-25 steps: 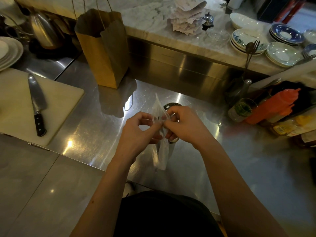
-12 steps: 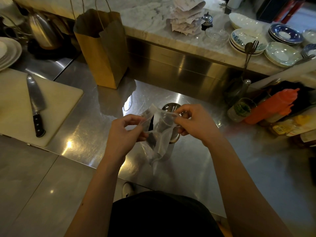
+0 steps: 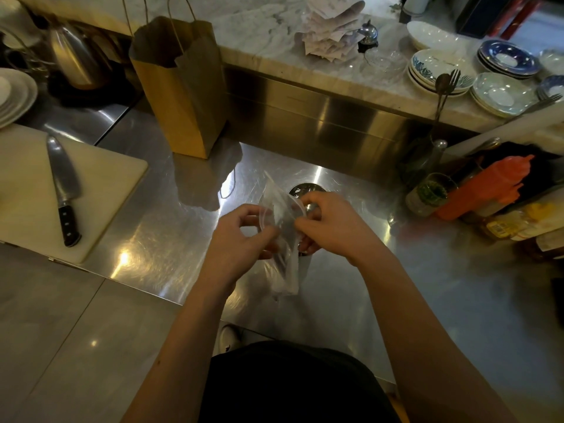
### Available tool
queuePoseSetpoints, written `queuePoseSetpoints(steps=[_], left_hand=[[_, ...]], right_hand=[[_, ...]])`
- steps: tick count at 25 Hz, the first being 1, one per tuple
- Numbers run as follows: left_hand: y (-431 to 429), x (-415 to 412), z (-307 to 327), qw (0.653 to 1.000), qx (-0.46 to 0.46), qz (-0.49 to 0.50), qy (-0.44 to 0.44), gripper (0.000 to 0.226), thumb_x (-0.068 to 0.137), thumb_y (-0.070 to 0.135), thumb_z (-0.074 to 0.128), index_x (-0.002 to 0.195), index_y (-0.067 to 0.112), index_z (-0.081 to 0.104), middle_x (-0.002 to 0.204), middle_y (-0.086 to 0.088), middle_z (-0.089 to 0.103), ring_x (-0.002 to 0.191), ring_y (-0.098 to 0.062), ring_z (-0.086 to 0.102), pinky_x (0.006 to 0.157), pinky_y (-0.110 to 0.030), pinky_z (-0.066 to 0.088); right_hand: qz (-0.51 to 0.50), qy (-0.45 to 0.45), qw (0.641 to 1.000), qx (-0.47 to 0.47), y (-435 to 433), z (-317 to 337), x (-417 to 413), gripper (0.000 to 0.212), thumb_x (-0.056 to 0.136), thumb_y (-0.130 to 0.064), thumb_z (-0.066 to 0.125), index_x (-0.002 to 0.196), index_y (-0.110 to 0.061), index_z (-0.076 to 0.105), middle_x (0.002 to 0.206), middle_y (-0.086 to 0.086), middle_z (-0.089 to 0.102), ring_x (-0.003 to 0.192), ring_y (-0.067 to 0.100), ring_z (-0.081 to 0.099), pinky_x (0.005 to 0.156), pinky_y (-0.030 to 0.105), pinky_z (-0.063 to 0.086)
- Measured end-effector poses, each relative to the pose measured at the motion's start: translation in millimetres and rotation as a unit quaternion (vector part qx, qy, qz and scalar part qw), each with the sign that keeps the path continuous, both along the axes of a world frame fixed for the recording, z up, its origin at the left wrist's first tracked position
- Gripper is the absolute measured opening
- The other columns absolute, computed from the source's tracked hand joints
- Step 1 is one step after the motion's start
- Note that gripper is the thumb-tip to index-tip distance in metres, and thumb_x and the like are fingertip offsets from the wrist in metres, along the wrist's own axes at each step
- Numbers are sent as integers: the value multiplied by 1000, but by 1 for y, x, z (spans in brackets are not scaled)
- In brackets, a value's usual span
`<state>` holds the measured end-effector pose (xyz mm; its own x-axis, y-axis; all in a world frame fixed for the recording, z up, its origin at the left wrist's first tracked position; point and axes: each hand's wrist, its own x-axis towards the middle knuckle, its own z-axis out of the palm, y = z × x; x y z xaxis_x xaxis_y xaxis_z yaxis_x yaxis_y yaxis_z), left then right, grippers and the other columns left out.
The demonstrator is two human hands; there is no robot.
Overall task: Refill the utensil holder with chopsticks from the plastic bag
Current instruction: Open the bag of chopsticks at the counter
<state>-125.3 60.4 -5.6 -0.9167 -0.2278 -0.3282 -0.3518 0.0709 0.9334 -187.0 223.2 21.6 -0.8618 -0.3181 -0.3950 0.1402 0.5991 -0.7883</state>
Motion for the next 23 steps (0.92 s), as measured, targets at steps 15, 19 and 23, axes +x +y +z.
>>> queuePoseSetpoints(steps=[15,19,23], left_hand=[[-37,6,-8,996,11,82,11,38,81,-4,55,82,28,76,80,1,75,51,-8,63,50,-20,51],[-41,7,-8,997,16,78,12,36,82,-5,56,85,25,76,83,-2,75,52,-10,65,50,-20,51],[-39,8,-2,998,11,60,20,32,83,-3,59,90,25,75,92,-4,75,53,-10,66,52,-19,51]], right_hand=[[-74,84,994,10,43,-2,-17,12,92,-16,62,98,-23,69,68,3,70,56,9,69,51,15,51],[-88,83,993,-5,49,-3,-18,11,90,-17,64,93,-27,67,66,1,70,55,10,69,51,16,52],[-102,85,991,-28,49,-3,-18,3,90,-23,66,92,-26,67,65,-2,70,56,8,68,51,14,51]])
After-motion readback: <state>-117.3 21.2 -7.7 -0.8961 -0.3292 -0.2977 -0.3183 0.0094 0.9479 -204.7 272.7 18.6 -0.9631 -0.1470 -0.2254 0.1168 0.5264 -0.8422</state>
